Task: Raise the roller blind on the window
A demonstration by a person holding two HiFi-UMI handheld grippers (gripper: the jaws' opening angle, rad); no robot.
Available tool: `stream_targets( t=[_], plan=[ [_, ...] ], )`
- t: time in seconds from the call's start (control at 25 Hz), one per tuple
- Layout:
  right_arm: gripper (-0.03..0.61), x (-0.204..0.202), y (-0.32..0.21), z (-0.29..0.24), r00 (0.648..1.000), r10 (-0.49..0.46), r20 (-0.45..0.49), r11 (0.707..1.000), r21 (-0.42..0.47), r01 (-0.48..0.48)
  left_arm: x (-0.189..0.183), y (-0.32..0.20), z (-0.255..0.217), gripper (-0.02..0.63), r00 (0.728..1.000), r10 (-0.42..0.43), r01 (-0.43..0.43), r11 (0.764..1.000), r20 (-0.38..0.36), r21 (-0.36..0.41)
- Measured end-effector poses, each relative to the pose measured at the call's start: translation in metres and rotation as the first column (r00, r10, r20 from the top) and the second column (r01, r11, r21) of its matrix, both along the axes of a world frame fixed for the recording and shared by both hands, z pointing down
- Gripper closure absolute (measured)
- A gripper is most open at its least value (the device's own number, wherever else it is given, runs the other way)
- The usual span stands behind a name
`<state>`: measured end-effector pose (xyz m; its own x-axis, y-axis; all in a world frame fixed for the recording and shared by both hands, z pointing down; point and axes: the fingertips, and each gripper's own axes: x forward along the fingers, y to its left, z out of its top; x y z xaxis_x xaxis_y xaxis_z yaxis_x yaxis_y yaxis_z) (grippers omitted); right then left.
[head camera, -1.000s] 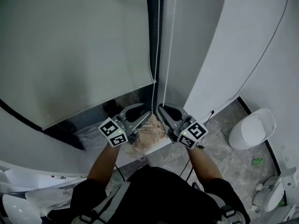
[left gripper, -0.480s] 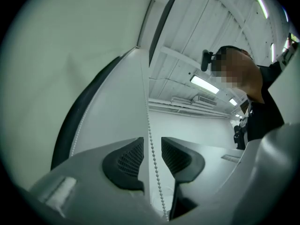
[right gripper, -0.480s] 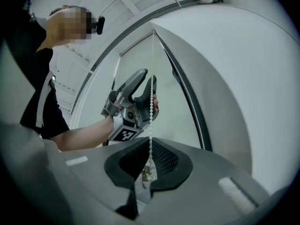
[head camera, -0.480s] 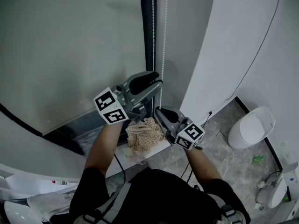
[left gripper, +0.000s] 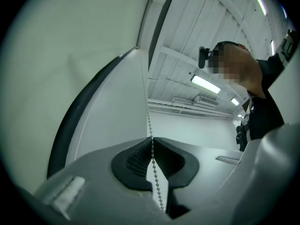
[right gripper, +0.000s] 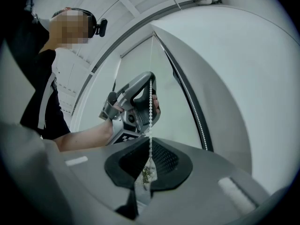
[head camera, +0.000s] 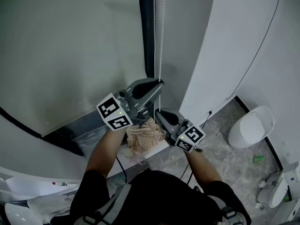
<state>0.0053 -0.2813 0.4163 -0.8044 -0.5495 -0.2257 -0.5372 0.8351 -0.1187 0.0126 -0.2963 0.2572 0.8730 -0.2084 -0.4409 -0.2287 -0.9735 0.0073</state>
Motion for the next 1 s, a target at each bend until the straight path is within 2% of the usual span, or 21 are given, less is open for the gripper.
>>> stream_targets(
  t=[0.08,0.12,0.24,0.4,0.52,0.64,0.68,0.72,0.76,0.88,1.0],
  plan=[
    [0.561,-0.002,0.002,0.004,1.0,-0.004,-0.007,1.0,-0.004,0.004,-0.004,-0.002,0.004,0.598,0.999,-0.001,0.0,1.0,-0.036,-0.03],
    [0.561,-0.003,0.003,0.011,1.0,-0.007,-0.021,1.0,-0.01,0.007,-0.003,-0.002,0.01,0.598,1.0,-0.008,0.007,0.999,-0.03,-0.036],
    [0.561,-0.003,0.007,0.053,0.998,-0.008,-0.069,0.997,-0.081,0.003,0.003,-0.003,0.049,0.598,0.997,-0.057,0.06,0.997,0.051,-0.05],
    [0.561,0.001,0.013,0.136,0.984,-0.026,-0.174,0.969,-0.245,-0.018,0.005,0.001,0.128,0.6,0.989,-0.079,0.099,0.982,0.127,-0.161],
    [0.56,0.004,0.018,0.155,0.983,-0.037,-0.18,0.953,-0.301,-0.02,0.001,0.011,0.152,0.604,0.993,-0.081,0.098,0.969,0.083,-0.226],
    [0.555,-0.001,0.02,0.143,0.973,-0.055,-0.222,0.969,-0.249,-0.002,0.0,0.012,0.147,0.606,0.988,-0.112,0.131,0.972,0.107,-0.195],
    [0.529,-0.002,0.022,0.138,0.973,-0.068,-0.219,0.971,-0.239,0.015,0.001,0.011,0.146,0.606,0.985,-0.123,0.144,0.973,0.124,-0.183],
    [0.466,-0.002,0.024,0.132,0.977,-0.083,-0.197,0.971,-0.238,0.035,0.0,0.01,0.146,0.606,0.982,-0.132,0.155,0.971,0.134,-0.18],
    [0.442,0.0,0.027,0.124,0.981,-0.095,-0.167,0.97,-0.236,0.054,-0.002,0.008,0.146,0.606,0.982,-0.137,0.16,0.969,0.132,-0.188],
    [0.419,0.015,0.032,0.087,0.991,-0.089,-0.099,0.982,-0.175,0.071,-0.012,0.008,0.145,0.606,0.985,-0.143,0.162,0.962,0.1,-0.222],
    [0.411,0.036,0.022,0.03,0.999,-0.026,-0.047,0.998,-0.059,0.023,-0.015,0.009,0.145,0.606,0.985,-0.145,0.163,0.961,0.094,-0.224]
  ],
)
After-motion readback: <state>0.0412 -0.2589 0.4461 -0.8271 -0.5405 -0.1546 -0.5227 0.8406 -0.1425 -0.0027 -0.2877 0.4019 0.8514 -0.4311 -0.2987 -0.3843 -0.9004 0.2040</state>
